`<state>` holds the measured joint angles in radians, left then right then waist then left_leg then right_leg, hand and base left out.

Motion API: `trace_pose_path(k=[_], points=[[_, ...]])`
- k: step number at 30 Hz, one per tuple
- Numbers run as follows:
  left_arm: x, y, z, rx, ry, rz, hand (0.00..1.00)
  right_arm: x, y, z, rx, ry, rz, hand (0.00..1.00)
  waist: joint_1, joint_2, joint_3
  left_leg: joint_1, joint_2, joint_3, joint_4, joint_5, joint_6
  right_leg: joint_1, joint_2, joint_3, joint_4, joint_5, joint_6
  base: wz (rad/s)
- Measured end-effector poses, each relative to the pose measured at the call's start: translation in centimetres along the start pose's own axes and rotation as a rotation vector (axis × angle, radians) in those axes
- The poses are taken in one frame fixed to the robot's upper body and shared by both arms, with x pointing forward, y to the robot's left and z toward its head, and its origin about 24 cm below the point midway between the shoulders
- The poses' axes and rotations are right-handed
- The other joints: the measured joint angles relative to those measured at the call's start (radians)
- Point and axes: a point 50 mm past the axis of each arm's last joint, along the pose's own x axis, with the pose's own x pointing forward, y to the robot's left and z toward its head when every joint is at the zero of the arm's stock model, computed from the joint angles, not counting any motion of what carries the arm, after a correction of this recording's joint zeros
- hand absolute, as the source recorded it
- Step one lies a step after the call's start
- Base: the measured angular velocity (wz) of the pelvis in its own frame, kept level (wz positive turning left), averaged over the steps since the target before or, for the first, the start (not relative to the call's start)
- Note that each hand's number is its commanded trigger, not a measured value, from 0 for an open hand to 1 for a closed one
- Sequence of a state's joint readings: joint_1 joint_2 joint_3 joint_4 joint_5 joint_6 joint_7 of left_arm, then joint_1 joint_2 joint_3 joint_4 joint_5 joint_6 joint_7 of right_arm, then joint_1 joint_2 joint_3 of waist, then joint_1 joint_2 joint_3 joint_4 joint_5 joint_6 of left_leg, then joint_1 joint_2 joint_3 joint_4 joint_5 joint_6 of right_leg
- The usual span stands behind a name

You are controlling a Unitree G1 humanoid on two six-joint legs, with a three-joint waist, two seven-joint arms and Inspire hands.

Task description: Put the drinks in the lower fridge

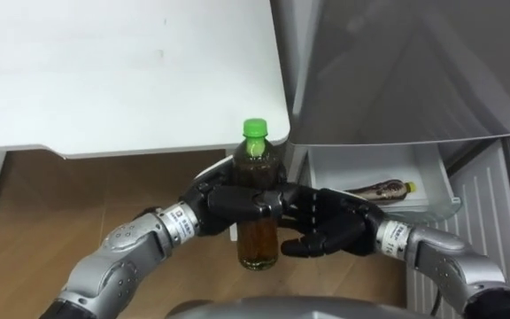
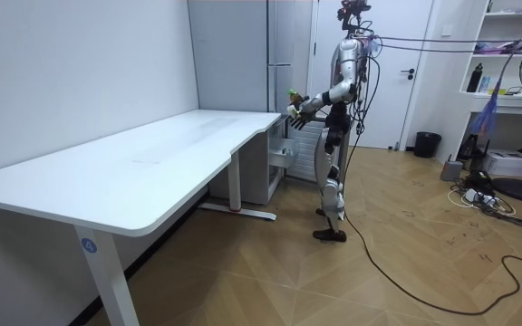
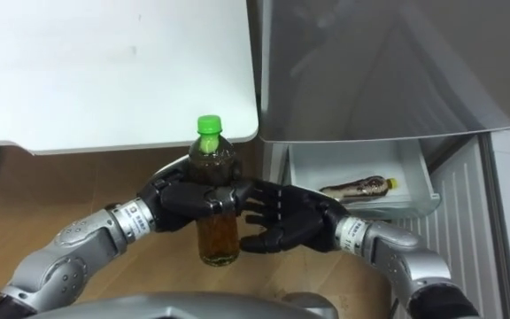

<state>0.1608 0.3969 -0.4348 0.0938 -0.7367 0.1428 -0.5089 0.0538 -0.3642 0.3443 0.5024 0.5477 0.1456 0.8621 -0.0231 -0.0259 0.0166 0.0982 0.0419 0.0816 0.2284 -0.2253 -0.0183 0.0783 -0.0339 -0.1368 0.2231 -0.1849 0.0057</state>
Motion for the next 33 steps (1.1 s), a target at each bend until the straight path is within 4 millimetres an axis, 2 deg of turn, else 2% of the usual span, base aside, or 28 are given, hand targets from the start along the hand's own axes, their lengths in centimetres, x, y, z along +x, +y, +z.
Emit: trace_pose_path(k=[7, 13, 18, 33], points=[[-0.1, 0.2, 0.2, 0.036, 0.016, 0.004, 1.0, 1.4, 1.8, 0.3, -0.051, 0.036, 0.154, 0.0, 0.0, -0.001, -0.0005, -0.01, 0.0, 0.0, -0.001, 0.0, 0.0, -0.01, 0.0, -0.001, 0.004, 0.0, 0.0, -0.01], [0.0, 0.3, 0.4, 0.079, 0.039, -0.001, 1.0, 1.1, 1.8, -0.1, -0.066, 0.084, 0.175, 0.0, 0.004, -0.002, -0.0006, -0.019, 0.0, -0.001, 0.006, 0.0, 0.0, -0.012, 0.0, -0.001, 0.002, 0.0, 0.0, 0.0], [1.3, -0.3, 1.4, 0.114, 0.022, -0.047, 1.0, 1.5, 2.4, -0.7, -0.062, 0.121, 0.233, 0.0, 0.009, 0.002, -0.0007, -0.035, 0.001, -0.001, 0.006, -0.001, 0.0, -0.028, 0.0, -0.003, 0.003, 0.0, 0.0, 0.0], [1.5, -1.1, 1.6, 0.162, 0.033, -0.087, 1.0, 1.7, 2.6, -0.9, -0.065, 0.144, 0.252, 0.0, 0.003, -0.003, -0.0024, -0.046, 0.001, 0.001, 0.013, -0.001, 0.0, -0.043, -0.001, -0.003, 0.013, 0.0, 0.0, -0.01]])
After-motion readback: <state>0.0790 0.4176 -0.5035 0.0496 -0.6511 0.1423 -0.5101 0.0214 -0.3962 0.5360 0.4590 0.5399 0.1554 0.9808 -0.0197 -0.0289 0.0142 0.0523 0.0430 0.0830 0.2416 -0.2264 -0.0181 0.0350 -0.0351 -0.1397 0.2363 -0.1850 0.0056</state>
